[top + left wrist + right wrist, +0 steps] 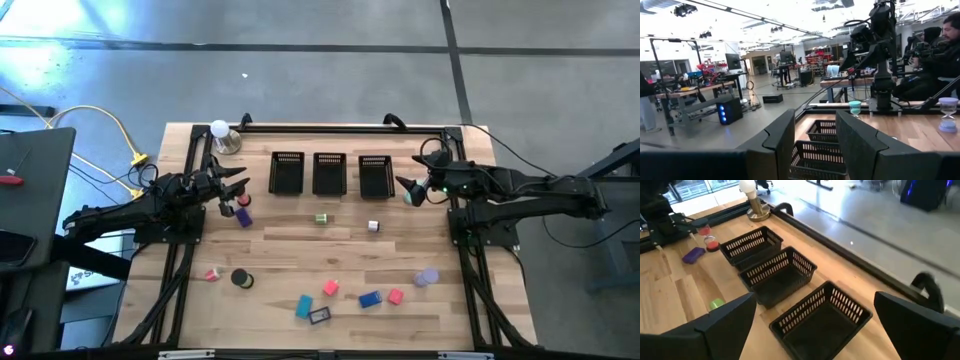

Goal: Pick & Place Office items
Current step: Put the blue hourglass into the middle black bin

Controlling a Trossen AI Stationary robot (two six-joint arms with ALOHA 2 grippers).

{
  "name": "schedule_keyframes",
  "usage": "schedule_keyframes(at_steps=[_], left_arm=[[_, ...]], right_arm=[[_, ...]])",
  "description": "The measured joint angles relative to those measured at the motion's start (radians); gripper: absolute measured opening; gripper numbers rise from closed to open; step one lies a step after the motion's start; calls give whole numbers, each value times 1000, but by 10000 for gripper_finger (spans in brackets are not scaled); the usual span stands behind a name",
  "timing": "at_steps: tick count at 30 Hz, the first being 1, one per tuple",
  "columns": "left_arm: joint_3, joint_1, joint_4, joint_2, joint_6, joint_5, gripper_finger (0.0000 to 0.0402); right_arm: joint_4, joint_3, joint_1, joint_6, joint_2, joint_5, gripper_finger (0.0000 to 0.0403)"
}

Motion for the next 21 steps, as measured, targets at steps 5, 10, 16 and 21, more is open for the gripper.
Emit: schedule_keyframes(at_steps=[5, 10, 16, 21], left_arm=[[0, 0, 0, 0, -21, 0, 139], [0, 0, 0, 0, -24, 0, 139], [0, 0, 0, 0, -24, -1, 139], [0, 0, 0, 0, -24, -1, 139]], right_arm=[[-6, 0, -25, 154, -1, -43, 390], [-91, 0, -94, 200, -1, -127, 375], [-160, 0, -223, 204, 18, -324, 363], [-204, 0, -322, 134, 35, -336, 357]])
